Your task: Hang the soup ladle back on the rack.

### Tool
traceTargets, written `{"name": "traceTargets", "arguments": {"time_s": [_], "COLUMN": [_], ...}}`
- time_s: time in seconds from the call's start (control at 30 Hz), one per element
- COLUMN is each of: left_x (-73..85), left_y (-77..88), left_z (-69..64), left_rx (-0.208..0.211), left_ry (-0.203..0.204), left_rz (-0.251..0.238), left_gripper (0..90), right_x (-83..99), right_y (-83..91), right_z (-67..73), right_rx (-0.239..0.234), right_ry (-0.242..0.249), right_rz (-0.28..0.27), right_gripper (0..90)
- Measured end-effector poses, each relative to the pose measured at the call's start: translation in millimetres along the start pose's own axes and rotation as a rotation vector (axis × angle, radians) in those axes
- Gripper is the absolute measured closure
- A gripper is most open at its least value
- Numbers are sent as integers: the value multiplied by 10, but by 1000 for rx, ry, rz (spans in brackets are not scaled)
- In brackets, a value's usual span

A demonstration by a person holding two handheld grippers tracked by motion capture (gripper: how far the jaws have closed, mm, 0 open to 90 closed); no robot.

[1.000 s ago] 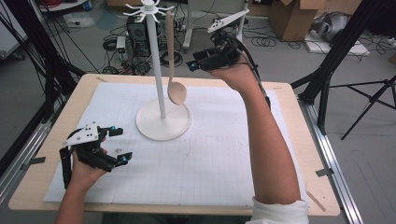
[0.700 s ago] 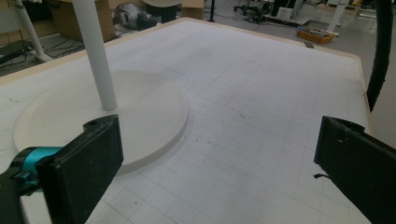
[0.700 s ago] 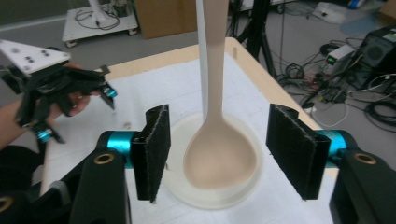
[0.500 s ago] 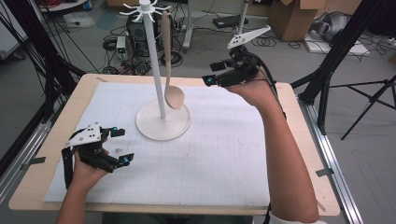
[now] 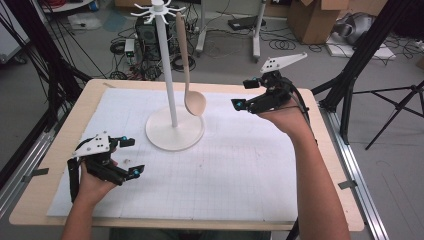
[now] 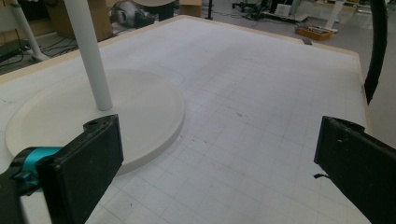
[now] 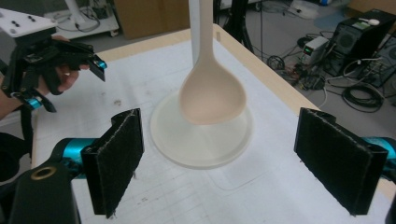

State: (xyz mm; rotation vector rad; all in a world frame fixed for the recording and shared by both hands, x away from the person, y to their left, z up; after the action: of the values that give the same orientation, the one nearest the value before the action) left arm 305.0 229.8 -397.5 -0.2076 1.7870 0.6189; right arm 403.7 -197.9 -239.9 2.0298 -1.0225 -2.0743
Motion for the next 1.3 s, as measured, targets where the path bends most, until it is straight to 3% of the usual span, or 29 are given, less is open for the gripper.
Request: {"name": "traceTargets", "arguments": {"time_s": [0.33,0.4,0.7,0.93,1.1,1.3], "left_x": [13,14,12,28,32,58], "left_y": [-22,-27,-23,-7,-4,-36], "left_z": [11,12,3,46,53,82], "left_rx": [-5,-4,-4,-9,-11,-6], "left_ry": [7,5,7,16,18,29], "left_rz": [8,9,7,3,3,13], "left_gripper": [17,16,17,16,16,16], "right_x": [371,449,755,1034,1336,1503], "right_y": [46,71,129,112,9,-47], "right_z": [57,59,153,338,469,585], "right_rx": [12,33,44,40,44,67], "right_ry": [-37,-48,-71,-72,-101,-101], "right_rz": [-29,-29,-74,-130,-107,-115], "right_gripper": [90,37,9,0,0,0]}}
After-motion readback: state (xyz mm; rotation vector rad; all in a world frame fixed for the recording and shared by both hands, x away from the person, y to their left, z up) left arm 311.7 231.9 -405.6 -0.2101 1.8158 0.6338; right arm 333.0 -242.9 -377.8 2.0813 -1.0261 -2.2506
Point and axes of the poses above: each handheld gripper's, and its own axes: y roughly backward along the jaws, x roughly out of its underside, z roughly to its left, the point moved 2 cm from there along -y, roughly forward along the jaws, and after that the axes turned 8 degrees about y, right-handed, at the moved point
